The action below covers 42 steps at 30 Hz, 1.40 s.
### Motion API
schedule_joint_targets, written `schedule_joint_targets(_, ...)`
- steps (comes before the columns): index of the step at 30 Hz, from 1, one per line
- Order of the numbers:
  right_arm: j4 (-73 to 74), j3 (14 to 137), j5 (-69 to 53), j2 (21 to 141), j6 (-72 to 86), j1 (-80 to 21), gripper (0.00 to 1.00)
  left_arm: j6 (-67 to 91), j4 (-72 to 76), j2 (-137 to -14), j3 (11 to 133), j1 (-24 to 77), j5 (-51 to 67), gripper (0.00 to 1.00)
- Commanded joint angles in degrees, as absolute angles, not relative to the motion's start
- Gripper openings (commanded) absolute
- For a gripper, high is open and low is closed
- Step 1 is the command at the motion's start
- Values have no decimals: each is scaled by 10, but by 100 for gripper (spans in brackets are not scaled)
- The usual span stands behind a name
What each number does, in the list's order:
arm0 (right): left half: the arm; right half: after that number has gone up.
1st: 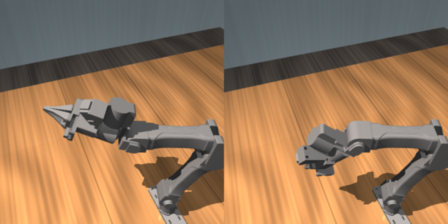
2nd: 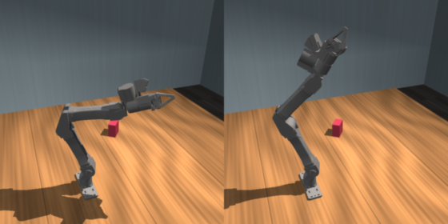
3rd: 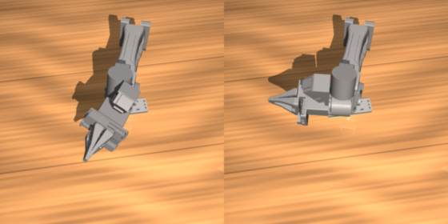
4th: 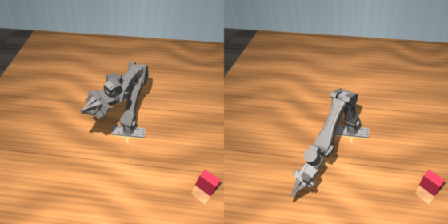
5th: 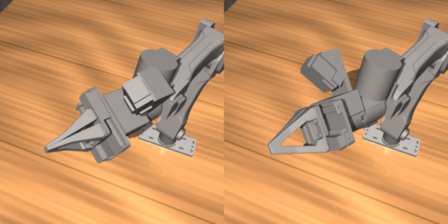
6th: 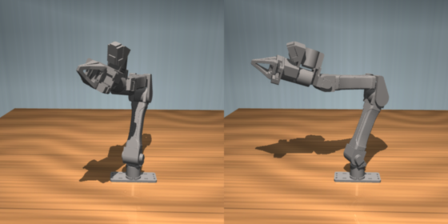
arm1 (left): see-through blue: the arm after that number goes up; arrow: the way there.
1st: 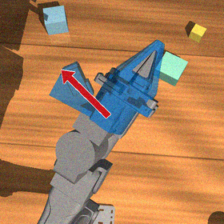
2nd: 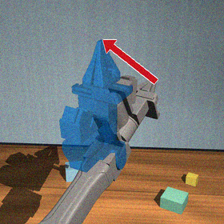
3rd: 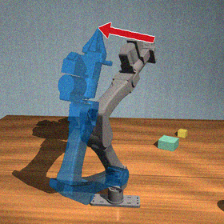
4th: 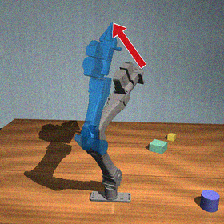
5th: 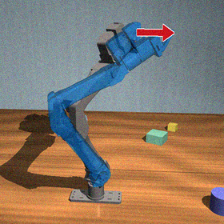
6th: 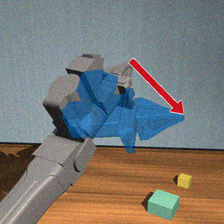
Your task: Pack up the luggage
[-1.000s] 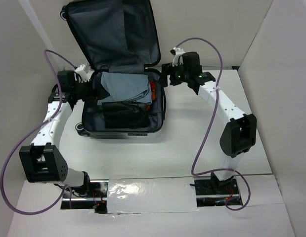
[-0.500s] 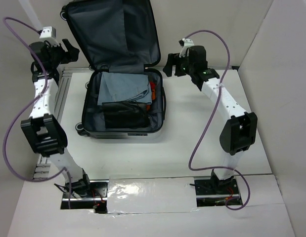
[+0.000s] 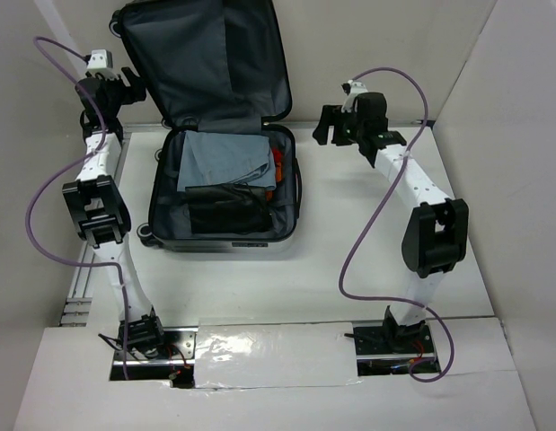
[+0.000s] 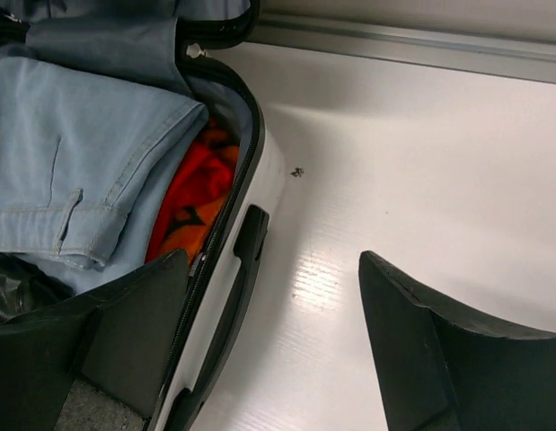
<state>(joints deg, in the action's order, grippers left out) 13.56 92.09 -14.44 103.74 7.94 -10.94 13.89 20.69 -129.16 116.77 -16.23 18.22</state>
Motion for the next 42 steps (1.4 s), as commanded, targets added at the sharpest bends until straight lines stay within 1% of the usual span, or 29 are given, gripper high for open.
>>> schedule_joint_targets(1,87,912,-156,1035,83,-100,83,148,322,-1306,1205,-154,188,82)
schedule_joint_targets(3,87,912,-162,1051,83,-95,82,155,347,-1313,1199,-148,188,82)
schedule_joint_targets(7,100,932,-162,1076,83,-95,82,155,331,-1342,1238,-142,199,82)
schedule_joint_targets(10,105,947,-168,1089,83,-95,81,148,347,-1354,1245,-130,185,82)
schedule_joint_targets(12,105,947,-168,1089,83,-95,79,148,362,-1362,1245,-125,152,81)
schedule_joint_targets(14,105,947,-168,1089,83,-95,79,155,382,-1370,1252,-125,147,71)
schedule_joint_targets(16,105,947,-168,1089,83,-95,79,168,435,-1370,1252,-125,134,64)
schedule_joint_targets(19,95,940,-168,1089,83,-95,79,160,488,-1376,1245,-125,123,50)
schedule_joint_targets(20,95,940,-168,1089,83,-90,79,155,489,-1385,1269,-125,123,48)
schedule_joint_targets(21,101,946,-163,1089,83,-90,78,155,489,-1396,1279,-125,123,41)
schedule_joint_targets(23,106,953,-163,1096,83,-90,78,149,483,-1397,1294,-125,148,32)
schedule_joint_targets(24,106,953,-163,1102,83,-90,76,149,483,-1397,1294,-125,162,27)
schedule_joint_targets(25,106,958,-163,1102,83,-90,76,142,483,-1389,1284,-125,177,17)
schedule_joint_targets(28,106,958,-169,1102,83,-90,75,122,498,-1362,1237,-125,221,1)
schedule_joint_targets(30,106,958,-175,1096,83,-90,74,95,505,-1325,1189,-125,243,0)
schedule_joint_targets(33,112,949,-175,1072,89,-90,73,50,481,-1277,1163,-130,281,0)
schedule_joint_targets(34,107,929,-175,1064,89,-90,73,50,473,-1261,1137,-130,291,0)
schedule_joint_targets(36,98,910,-175,1035,101,-90,73,67,511,-1225,1086,-135,307,0)
schedule_joint_targets(37,90,901,-170,1026,101,-90,73,72,529,-1188,1033,-135,312,0)
schedule_joint_targets(40,96,875,-141,993,117,-90,73,78,548,-1137,964,-141,317,0)
schedule_joint_targets(42,108,863,-129,973,132,-90,74,84,548,-1088,930,-141,317,0)
